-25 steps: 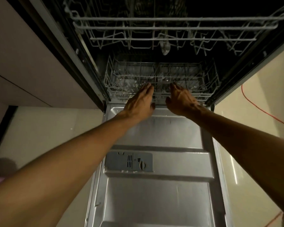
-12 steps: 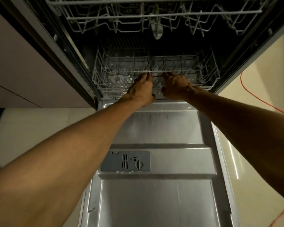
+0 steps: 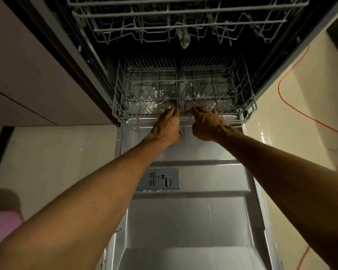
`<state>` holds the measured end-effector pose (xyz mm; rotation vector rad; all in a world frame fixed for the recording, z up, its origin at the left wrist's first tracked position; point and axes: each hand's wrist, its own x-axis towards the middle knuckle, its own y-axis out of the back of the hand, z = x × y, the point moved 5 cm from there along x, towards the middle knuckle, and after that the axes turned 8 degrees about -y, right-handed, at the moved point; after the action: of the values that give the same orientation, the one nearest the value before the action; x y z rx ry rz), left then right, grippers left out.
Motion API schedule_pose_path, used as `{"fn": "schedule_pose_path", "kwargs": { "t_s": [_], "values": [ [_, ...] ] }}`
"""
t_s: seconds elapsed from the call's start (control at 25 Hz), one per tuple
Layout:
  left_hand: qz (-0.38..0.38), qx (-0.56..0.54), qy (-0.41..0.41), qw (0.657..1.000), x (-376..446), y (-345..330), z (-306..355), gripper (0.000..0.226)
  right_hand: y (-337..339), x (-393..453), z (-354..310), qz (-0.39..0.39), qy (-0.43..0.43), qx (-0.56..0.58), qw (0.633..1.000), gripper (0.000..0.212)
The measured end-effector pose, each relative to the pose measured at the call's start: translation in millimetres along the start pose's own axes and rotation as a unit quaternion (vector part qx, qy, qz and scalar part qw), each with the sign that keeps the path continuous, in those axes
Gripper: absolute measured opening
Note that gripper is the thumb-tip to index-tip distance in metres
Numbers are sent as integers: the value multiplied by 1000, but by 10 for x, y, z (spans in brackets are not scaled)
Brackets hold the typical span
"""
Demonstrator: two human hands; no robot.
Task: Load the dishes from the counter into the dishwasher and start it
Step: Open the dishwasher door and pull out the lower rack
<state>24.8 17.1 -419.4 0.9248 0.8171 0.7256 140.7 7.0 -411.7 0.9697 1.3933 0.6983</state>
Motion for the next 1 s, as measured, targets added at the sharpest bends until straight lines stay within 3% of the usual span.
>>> {"fn": "schedule_pose_path", "kwargs": {
  "t_s": [1.0],
  "values": [
    [2, -121, 21, 992, -2008, -746, 537, 73, -925, -1918, -31, -69, -28, 45, 996, 63]
  ]
}}
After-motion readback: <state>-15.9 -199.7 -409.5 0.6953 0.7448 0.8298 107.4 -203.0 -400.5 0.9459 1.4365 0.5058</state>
